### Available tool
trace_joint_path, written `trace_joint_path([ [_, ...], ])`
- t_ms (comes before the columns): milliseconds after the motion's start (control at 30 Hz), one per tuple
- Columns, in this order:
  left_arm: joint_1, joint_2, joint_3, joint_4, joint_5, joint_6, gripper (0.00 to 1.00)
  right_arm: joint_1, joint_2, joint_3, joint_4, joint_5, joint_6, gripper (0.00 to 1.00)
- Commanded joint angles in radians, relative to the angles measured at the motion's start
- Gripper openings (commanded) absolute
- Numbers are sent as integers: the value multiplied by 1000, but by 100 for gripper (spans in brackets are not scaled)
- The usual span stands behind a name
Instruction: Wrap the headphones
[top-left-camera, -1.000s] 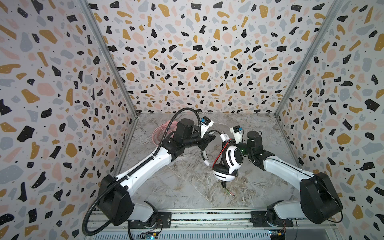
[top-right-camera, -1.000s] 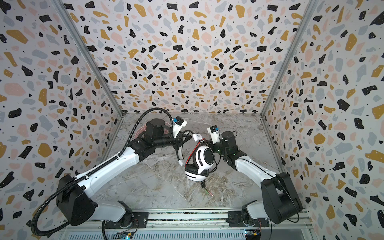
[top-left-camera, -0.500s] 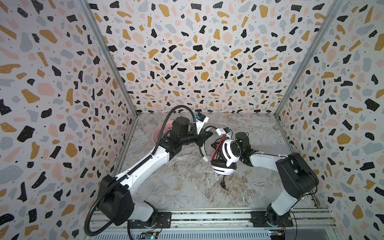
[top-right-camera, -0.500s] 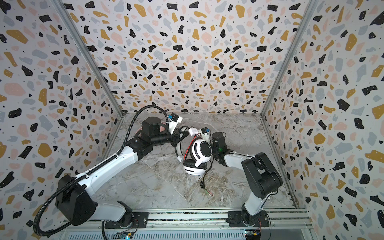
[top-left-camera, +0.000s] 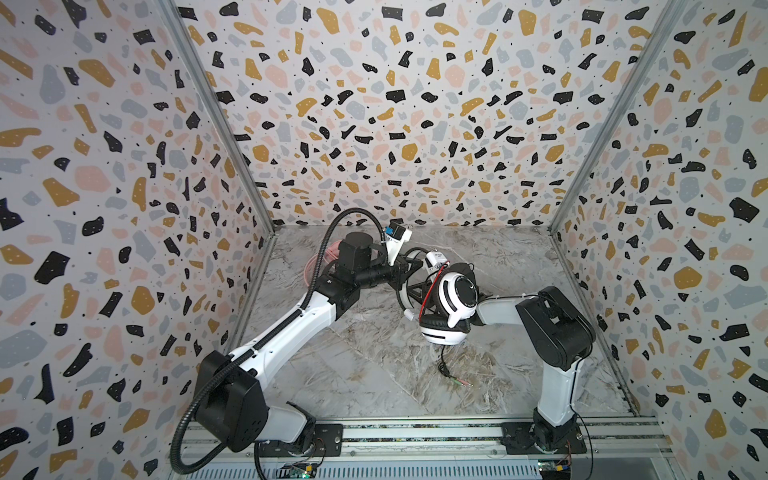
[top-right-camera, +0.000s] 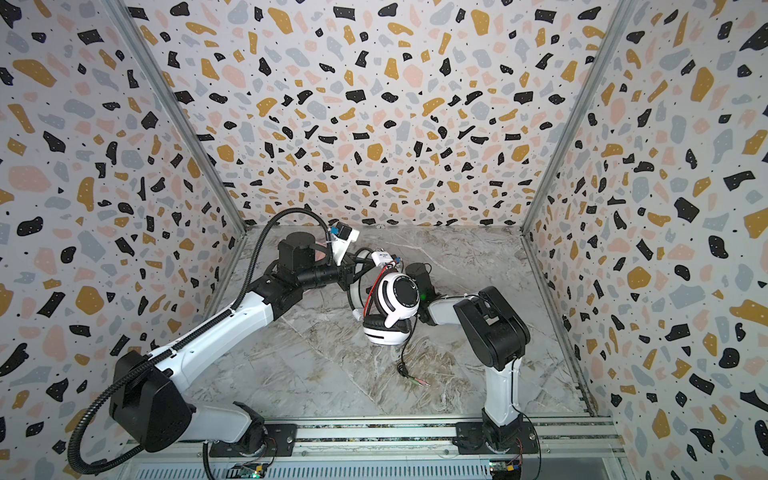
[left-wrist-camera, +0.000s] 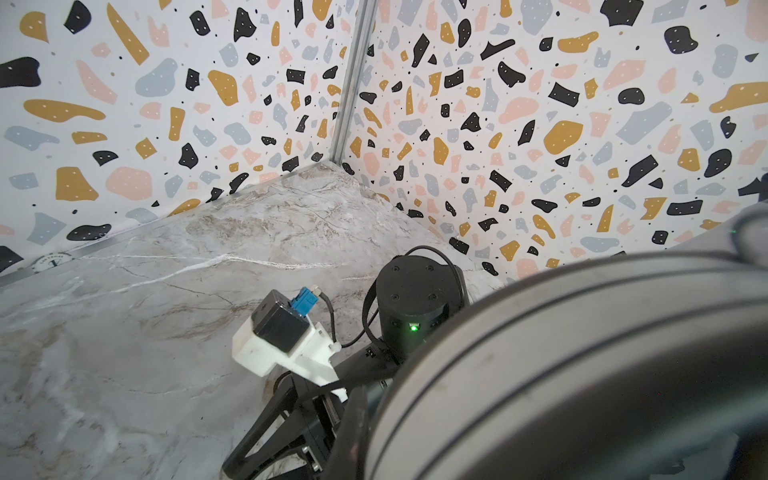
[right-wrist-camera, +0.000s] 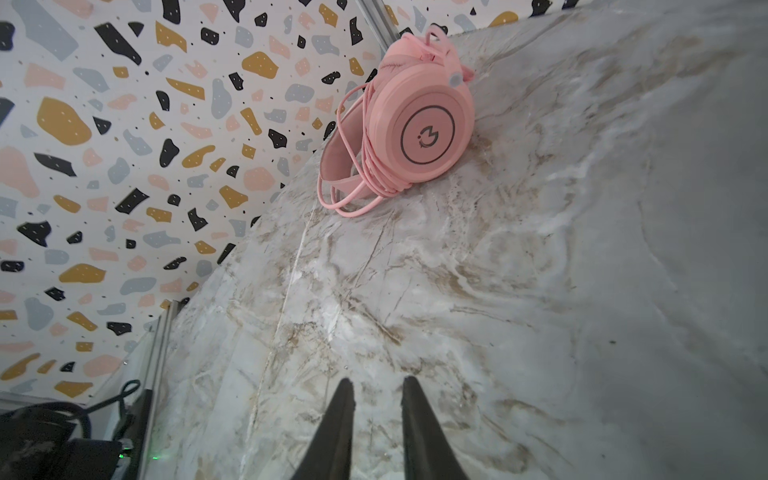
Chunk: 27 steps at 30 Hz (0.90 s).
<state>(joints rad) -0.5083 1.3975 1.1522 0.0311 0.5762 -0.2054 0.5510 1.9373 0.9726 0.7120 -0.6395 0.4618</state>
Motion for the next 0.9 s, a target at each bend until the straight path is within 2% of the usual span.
trace_joint_path([
  [0,28,-48,5,96,7,-61,0,-5,-35,-23,32,6,2,10],
  [233,117,-66,-25,169,-30,-160,0,-21,-96,-125,26,37,-11,8],
  [367,172,-82,-35,176,-78,-179,0,-3,-101,-200,139,28,75,8],
  [467,203,-92,-48,175,-126,-187,0,27,-93,-216,158,47,79,8],
  [600,226,-107,-55,148,-231,-186,0,50,-92,-227,123,58,63,8],
  [867,254,-127,-101,166,-462,-302,0,90,-164,-311,112,97,59,10],
])
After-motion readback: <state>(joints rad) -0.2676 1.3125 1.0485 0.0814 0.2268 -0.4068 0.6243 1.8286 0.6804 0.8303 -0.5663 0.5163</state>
